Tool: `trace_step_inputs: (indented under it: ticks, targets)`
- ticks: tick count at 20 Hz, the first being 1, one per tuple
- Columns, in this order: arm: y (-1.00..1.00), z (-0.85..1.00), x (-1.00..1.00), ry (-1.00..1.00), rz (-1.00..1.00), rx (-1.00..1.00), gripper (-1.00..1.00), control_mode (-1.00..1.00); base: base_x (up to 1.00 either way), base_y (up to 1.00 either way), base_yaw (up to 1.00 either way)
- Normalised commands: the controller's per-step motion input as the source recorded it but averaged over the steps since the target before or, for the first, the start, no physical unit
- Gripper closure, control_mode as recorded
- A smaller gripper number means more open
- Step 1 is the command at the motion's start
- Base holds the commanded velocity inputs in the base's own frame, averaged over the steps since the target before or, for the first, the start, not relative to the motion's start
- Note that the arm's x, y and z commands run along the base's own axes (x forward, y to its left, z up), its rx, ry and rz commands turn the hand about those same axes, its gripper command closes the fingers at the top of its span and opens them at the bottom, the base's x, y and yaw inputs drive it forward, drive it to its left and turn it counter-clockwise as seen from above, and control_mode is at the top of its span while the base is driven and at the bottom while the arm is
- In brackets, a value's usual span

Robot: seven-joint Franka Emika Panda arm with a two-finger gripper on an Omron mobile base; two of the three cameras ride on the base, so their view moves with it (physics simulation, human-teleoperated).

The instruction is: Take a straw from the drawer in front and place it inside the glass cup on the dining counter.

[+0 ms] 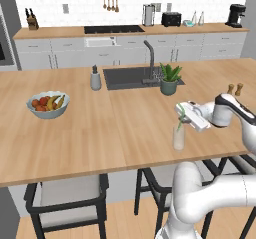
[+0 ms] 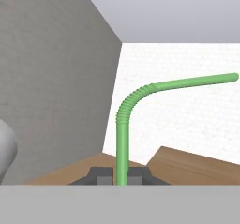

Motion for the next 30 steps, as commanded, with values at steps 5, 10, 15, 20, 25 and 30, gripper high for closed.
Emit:
trace_step_inputs:
  ticks: [5,10,15,20,25,30]
  targets:
    - [0.0,-0.17,-0.07,-0.02,0.03,0.0,1.0,-1.0,0.0,0.0,0.0]
    - [0.0,-0.2,-0.12,-0.01,0.01,0.0,1.0,-1.0,0.0,0.0,0.0]
    - [0.0,-0.14,-0.1,-0.01,0.0,0.0,1.0,-1.0,0.0,0.0,0.0]
    - [0.0,-0.05,-0.14,-0.05,0.0,0.0,-1.0,-1.0,0.0,0.0,0.0]
    - [-0.01,-0.02,-0.15,-0.08,0.0,0.0,-1.0,-1.0,0.0,0.0,0.0]
    - [-0.02,0.0,-0.09,-0.07,0.0,0.0,-1.0,-1.0,0.0,0.0,0.0]
